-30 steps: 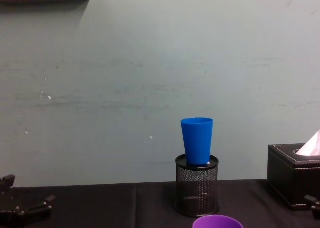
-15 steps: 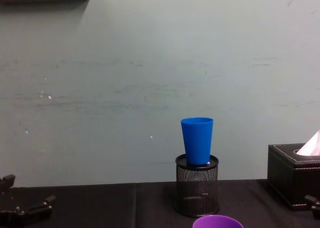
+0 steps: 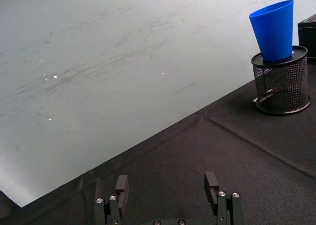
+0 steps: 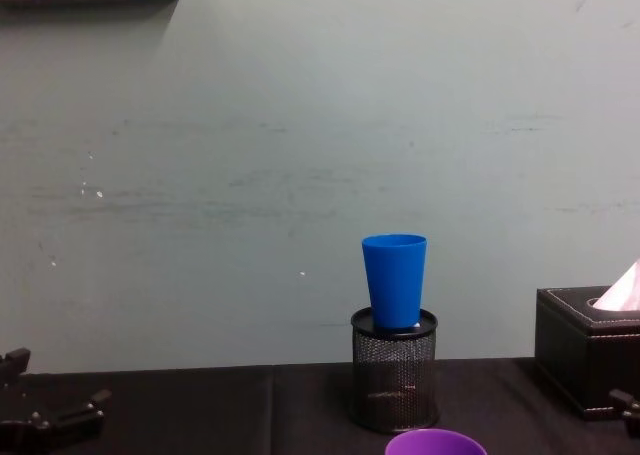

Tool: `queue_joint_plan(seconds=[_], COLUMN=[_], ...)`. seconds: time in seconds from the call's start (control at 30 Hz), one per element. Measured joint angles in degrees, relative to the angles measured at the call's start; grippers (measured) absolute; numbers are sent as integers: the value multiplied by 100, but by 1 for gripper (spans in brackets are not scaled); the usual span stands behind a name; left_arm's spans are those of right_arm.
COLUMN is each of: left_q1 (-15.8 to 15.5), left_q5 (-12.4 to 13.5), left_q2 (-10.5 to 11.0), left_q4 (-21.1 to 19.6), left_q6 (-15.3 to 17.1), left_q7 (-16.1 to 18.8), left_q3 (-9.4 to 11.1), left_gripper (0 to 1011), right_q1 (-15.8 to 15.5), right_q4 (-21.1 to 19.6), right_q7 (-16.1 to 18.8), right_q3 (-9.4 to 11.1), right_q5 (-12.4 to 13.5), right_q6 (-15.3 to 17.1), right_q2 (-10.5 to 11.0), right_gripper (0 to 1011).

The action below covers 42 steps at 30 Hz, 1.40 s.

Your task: Pick up one cup with a gripper and tap it against the other cup.

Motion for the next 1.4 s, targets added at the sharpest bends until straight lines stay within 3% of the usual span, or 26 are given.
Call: queue_joint_plan(seconds=[1.23,1.4], left_q1=[0,0], left_q5=[0,0], left_q2=[0,0], left_q4=[0,0], left_q6=[0,0], left_q7=[0,0], left_q3=[0,0], left_gripper=[1000,1000], right_q1=[0,-30], right_q4=[0,-58], right_q7=[0,33], right_q3=[0,84], right_q5=[0,-21], right_q6=[0,-67], right_q2=[0,-15], right_gripper=[1003,1003])
